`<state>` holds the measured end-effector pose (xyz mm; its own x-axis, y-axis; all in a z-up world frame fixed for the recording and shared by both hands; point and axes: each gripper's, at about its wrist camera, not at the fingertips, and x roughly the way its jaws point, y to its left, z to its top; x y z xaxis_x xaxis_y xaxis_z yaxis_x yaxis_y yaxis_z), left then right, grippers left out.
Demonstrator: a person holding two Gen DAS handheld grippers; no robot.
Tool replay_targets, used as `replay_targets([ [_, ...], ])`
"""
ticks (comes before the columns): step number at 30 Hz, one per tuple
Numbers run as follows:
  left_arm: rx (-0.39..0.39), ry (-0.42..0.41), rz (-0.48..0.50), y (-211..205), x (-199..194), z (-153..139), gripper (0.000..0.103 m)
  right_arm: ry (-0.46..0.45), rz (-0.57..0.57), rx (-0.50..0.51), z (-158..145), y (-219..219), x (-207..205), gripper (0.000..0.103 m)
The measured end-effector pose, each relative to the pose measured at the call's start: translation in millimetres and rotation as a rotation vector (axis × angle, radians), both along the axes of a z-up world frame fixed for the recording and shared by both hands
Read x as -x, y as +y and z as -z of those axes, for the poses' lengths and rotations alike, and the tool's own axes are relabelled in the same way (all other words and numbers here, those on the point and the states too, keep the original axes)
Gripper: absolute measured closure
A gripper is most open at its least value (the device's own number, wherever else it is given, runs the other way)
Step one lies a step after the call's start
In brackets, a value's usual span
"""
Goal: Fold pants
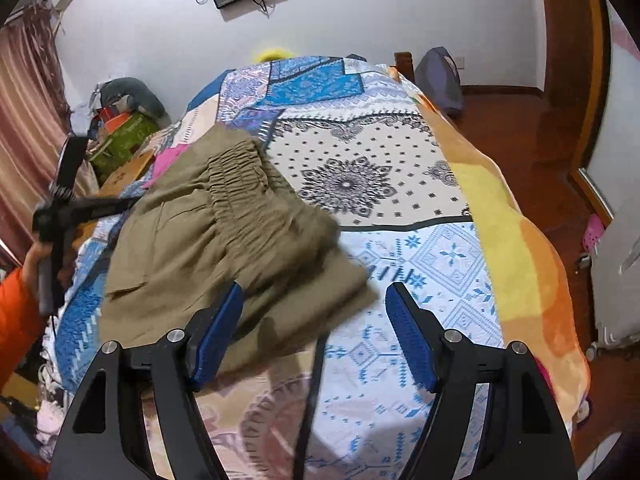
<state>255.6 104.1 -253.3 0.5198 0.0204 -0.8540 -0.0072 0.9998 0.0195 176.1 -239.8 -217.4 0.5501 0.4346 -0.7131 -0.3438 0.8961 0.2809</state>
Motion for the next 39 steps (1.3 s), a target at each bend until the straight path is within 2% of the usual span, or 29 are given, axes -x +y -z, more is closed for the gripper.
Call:
replay_targets([
  [5, -0.029, -0.011, -0.016, 1, 54, -7, 0.097, -0.004, -0.046, -0.006, -4, 22, 10, 0.032],
  [9, 0.006, -0.013, -0.013, 0, 89, -12, 0.097, -0.010, -0.117, 0.036, 0, 45, 16, 0.032],
  [16, -0.002, -0.029, -0.009, 10, 113, -16, 0.097, 0.003, -0.080, 0.074, 23, 48, 6, 0.033],
  [19, -0.051, -0.033, -0.017, 15, 116, -21, 0.098, 0.001, -0.061, 0.090, 17, 46, 3, 0.035],
  [21, -0.065, -0.039, -0.010, 19, 116, -27, 0.098, -0.022, -0.058, 0.117, 9, 47, 5, 0.040],
  [24, -0.031, -0.063, 0.008, 23, 110, -44, 0.098, -0.066, -0.058, 0.119, -4, 48, 6, 0.040],
  [30, 0.022, -0.119, 0.121, -8, 79, -69, 0.095, -0.107, -0.059, 0.083, -19, 56, -10, 0.040],
  [33, 0.088, -0.090, 0.193, -32, 53, -63, 0.092, -0.103, -0.066, 0.066, -16, 65, -21, 0.040],
  [35, 0.097, -0.060, 0.223, -46, 37, -53, 0.092, -0.093, -0.071, 0.057, -11, 70, -27, 0.040],
  [39, 0.032, -0.016, 0.237, -67, 8, -23, 0.092, -0.053, -0.080, 0.076, 8, 77, -38, 0.040],
])
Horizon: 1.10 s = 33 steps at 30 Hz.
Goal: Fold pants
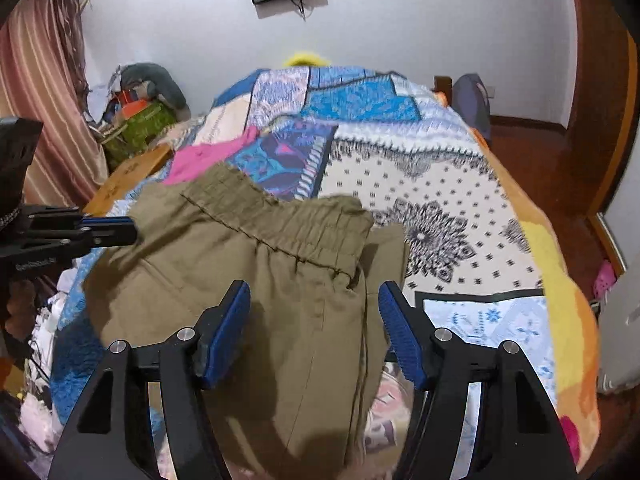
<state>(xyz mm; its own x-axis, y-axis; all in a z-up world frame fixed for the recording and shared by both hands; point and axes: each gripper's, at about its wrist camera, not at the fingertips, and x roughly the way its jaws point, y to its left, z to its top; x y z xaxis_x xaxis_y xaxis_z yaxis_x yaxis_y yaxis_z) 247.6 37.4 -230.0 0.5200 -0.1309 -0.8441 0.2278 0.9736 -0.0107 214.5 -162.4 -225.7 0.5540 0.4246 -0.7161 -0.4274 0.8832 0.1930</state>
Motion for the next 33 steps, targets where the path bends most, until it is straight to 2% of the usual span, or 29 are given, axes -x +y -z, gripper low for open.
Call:
replay_targets([
  [3, 0.003, 0.006, -0.015, 6, -11, 13, 0.087, 0.015, 0.005, 0.025, 12, -4, -3, 0.040],
  [8, 0.016, -0.002, -0.017, 16, -7, 14, 0.088, 0.038, 0.035, 0.008, 17, -27, -6, 0.040],
  [13, -0.003, -0.022, -0.083, 35, 4, -2, 0.089, 0.053, 0.020, 0.001, 0, -30, 3, 0.040],
  [17, 0.056, -0.043, -0.091, 49, 18, -24, 0.087, 0.007, -0.024, -0.054, -25, -21, 12, 0.040],
  [21, 0.144, -0.066, -0.079, 52, 34, -37, 0.074, -0.026, -0.102, -0.108, -39, 7, 20, 0.040],
  [24, 0.167, -0.051, -0.059, 43, 39, -28, 0.074, -0.010, -0.155, -0.105, -31, 31, 23, 0.040],
  [27, 0.163, -0.009, -0.057, 38, 42, -7, 0.074, 0.071, -0.185, -0.094, -8, 46, 24, 0.040],
  [30, 0.104, 0.017, -0.050, 37, 51, 15, 0.074, 0.063, -0.178, -0.071, 1, 42, 34, 0.040],
  [33, 0.106, 0.009, -0.033, 44, 67, 14, 0.074, 0.057, -0.183, -0.042, -3, 32, 45, 0.041],
])
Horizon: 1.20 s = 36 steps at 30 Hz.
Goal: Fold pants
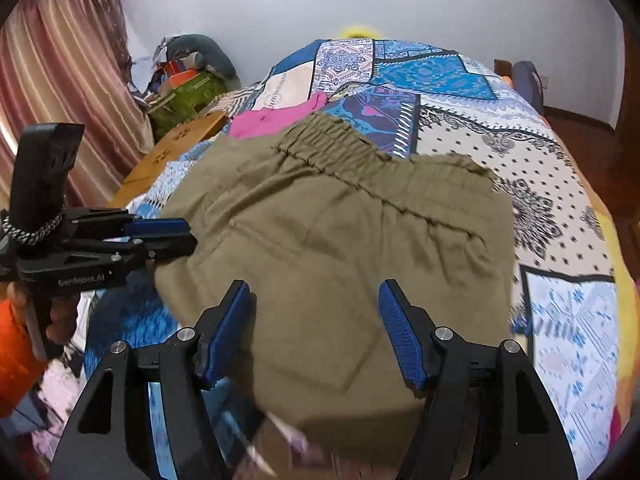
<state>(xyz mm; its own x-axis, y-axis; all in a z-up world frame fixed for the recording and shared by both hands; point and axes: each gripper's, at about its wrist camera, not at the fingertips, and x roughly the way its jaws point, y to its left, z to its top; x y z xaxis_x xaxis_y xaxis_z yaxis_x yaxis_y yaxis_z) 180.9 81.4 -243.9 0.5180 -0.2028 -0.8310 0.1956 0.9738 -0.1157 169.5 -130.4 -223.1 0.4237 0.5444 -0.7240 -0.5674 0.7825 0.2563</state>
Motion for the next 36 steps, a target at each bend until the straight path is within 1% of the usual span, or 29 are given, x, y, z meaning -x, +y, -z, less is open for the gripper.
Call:
replay_targets([
  [2, 0.000, -0.001, 0.011, 5, 8, -3, 0.074, 0.004, 0.002, 0.008, -2, -9, 6, 0.042],
  [4, -0.060, -0.008, -0.007, 10, 18, -6, 0.074, 0.015, 0.006, 0.013, -3, -22, 12, 0.042],
  [6, -0.086, 0.002, -0.027, 19, 25, -7, 0.074, 0.004, 0.023, 0.024, -6, -32, 17, 0.042],
  [8, -0.080, 0.008, -0.055, 31, 29, -8, 0.073, -0.012, 0.051, 0.053, -10, -41, 19, 0.042],
  [9, -0.081, 0.010, -0.068, 36, 28, -9, 0.072, -0.018, 0.065, 0.060, -12, -47, 19, 0.040],
  [11, -0.092, 0.001, -0.109, 48, 28, -11, 0.067, -0.030, 0.106, 0.086, -15, -57, 16, 0.040],
  [13, -0.092, -0.009, -0.153, 60, 23, -14, 0.057, -0.031, 0.141, 0.099, -17, -69, 10, 0.040],
  [14, -0.082, -0.010, -0.165, 65, 23, -15, 0.054, -0.027, 0.163, 0.102, -17, -75, 7, 0.040],
  [16, -0.035, -0.011, -0.190, 74, 14, -15, 0.048, -0.011, 0.192, 0.084, -16, -83, 2, 0.040],
  [19, 0.019, 0.003, -0.198, 79, -2, -12, 0.046, 0.036, 0.234, 0.026, -9, -90, -12, 0.039],
  [21, 0.054, 0.022, -0.192, 78, -13, -6, 0.046, 0.062, 0.245, 0.011, -3, -88, -19, 0.038],
  [24, 0.097, 0.061, -0.185, 78, -30, 7, 0.045, 0.105, 0.240, -0.010, 12, -84, -32, 0.038],
  [26, 0.119, 0.089, -0.187, 80, -38, 15, 0.045, 0.139, 0.242, -0.043, 20, -85, -40, 0.037],
  [28, 0.170, 0.111, -0.189, 83, -45, 23, 0.045, 0.177, 0.243, -0.094, 26, -86, -46, 0.036],
  [30, 0.243, 0.112, -0.190, 87, -48, 27, 0.042, 0.194, 0.230, -0.116, 29, -84, -51, 0.034],
  [31, 0.265, 0.111, -0.192, 88, -50, 29, 0.041, 0.193, 0.219, -0.115, 30, -81, -54, 0.034],
  [33, 0.279, 0.105, -0.193, 88, -52, 30, 0.041, 0.190, 0.196, -0.116, 30, -75, -57, 0.033],
  [36, 0.279, 0.097, -0.175, 84, -56, 28, 0.041, 0.210, 0.159, -0.141, 31, -66, -65, 0.033],
])
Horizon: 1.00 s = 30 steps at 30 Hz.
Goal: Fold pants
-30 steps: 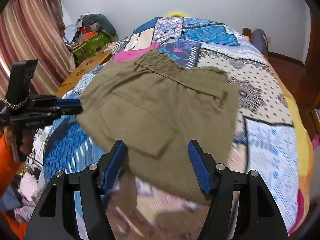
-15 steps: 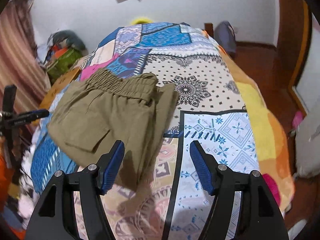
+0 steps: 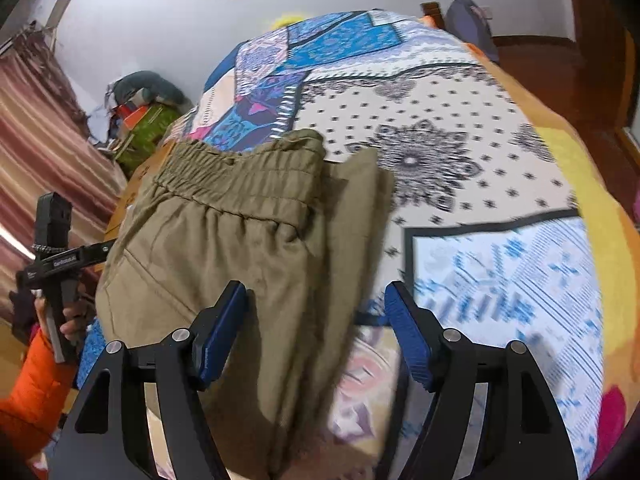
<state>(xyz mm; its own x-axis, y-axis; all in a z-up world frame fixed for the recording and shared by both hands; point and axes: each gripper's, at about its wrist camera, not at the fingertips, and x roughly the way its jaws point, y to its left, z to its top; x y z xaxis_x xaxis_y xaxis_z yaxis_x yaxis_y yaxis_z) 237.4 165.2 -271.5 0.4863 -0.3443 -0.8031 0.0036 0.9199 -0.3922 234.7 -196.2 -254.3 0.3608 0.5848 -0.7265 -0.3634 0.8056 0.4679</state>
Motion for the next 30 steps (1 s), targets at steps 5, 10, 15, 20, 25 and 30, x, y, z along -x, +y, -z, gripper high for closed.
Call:
replay_targets([
  [5, 0.024, -0.022, 0.057, -11, 0, -11, 0.041, 0.014, -0.026, -0.009, -3, 8, -2, 0.033],
  [10, 0.027, -0.016, 0.101, -20, 6, -13, 0.041, 0.034, -0.040, -0.033, -4, 2, 8, 0.037],
  [15, 0.039, -0.002, 0.074, -17, -5, -7, 0.041, 0.014, -0.023, -0.016, -3, 4, 6, 0.049],
  [20, -0.082, -0.013, 0.062, -29, -13, -11, 0.075, -0.007, 0.001, -0.017, -5, 6, -4, 0.074],
  [25, -0.186, -0.045, 0.055, -35, -11, -22, 0.096, -0.073, -0.022, 0.040, -19, 12, -2, 0.087],
  [30, -0.303, -0.121, 0.064, -49, -1, -46, 0.099, -0.144, -0.040, 0.071, -41, 15, -1, 0.090],
])
